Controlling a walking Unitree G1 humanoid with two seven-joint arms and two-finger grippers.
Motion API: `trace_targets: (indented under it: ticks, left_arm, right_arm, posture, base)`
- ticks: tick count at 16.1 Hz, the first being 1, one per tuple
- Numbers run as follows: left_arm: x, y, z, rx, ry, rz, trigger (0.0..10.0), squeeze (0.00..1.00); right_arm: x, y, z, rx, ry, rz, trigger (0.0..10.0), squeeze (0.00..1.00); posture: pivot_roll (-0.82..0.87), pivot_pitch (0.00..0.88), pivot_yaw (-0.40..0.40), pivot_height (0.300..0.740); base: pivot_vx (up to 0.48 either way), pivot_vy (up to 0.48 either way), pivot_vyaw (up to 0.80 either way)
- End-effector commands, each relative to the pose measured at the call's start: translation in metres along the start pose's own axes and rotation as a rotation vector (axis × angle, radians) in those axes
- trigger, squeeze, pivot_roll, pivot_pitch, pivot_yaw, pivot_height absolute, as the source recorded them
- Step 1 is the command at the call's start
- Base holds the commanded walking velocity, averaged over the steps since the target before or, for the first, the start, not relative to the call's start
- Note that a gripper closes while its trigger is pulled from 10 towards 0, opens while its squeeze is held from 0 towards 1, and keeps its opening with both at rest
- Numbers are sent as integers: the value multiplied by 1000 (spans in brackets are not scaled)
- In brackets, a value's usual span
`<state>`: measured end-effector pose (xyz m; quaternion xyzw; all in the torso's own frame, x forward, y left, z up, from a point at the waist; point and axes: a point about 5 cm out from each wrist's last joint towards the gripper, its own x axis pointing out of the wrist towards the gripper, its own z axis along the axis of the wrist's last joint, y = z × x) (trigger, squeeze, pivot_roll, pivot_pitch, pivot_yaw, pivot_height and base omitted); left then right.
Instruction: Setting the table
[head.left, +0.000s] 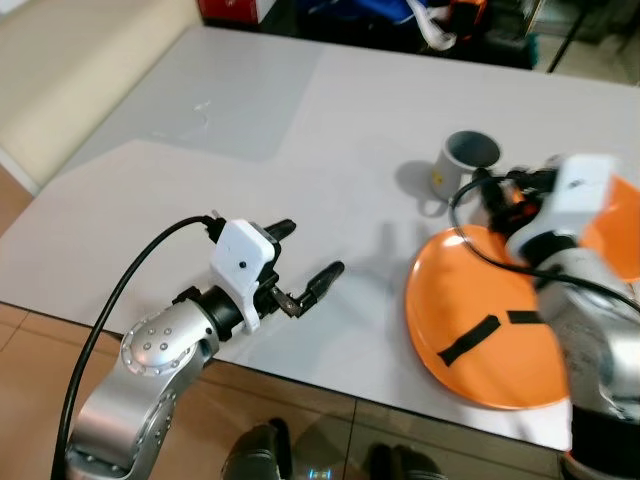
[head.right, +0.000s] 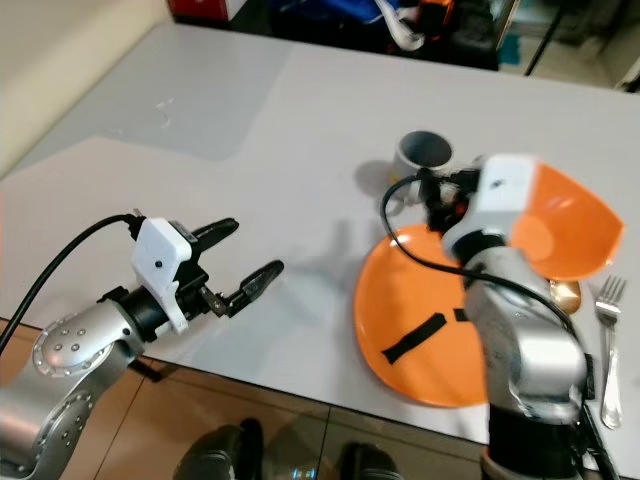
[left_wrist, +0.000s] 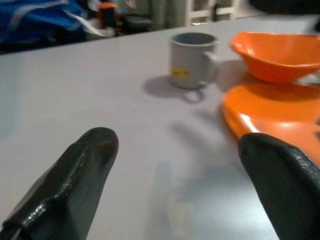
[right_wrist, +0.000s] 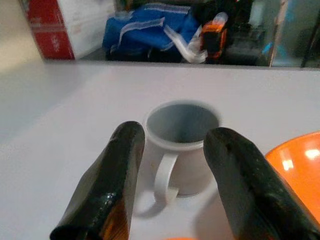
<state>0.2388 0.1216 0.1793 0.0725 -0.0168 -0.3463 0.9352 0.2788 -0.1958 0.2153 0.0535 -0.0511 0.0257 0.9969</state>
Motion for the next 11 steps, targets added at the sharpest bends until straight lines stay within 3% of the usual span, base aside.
trace_targets:
  ticks: [1,2,4,5,6,7,8,9,10,11]
  left_arm:
    - [-2,16,-11,-48,86,169,10000,0]
    - [-2,20,-14,-71,111,229,10000,0]
    - [5,33,-7,9,40,358,10000,0]
    - [9,39,-5,19,71,410,10000,0]
    - [12,44,-2,41,83,454,10000,0]
    - [17,52,7,25,22,494,10000,0]
    - [18,53,8,28,8,490,10000,0]
    - [18,50,10,59,-12,461,10000,0]
    - [17,47,9,39,-20,460,10000,0]
    - [16,44,8,33,-8,462,10000,0]
  right_arm:
    - [-13,9,3,69,5,-13,10000,0]
    - [-15,12,1,77,13,-26,10000,0]
    - [-24,26,-18,69,71,-70,10000,0]
    - [-27,42,-26,132,124,3,10000,0]
    - [-28,48,-27,125,144,30,10000,0]
    - [-27,56,-29,97,162,37,10000,0]
    - [-26,56,-29,96,160,36,10000,0]
    - [-24,53,-28,10,95,-5,10000,0]
    - [-24,49,-33,-19,92,-21,10000,0]
    - [-24,44,-37,-14,99,-42,10000,0]
  posture:
    - [68,109,21,740]
    - [68,109,21,740]
    - [74,87,33,740]
    - [69,79,36,740]
    - [68,77,37,740]
    - [72,70,33,740]
    - [75,67,28,740]
    - [75,68,24,740]
    - [79,62,18,740]
    - [78,63,15,740]
  base:
    - [0,0,0]
    - [0,0,0]
    - [0,0,0]
    - [0,0,0]
    - [0,0,0]
    - [0,0,0]
    - [0,0,0]
    - [0,0,0]
    - [0,0,0]
    - [0,0,0]
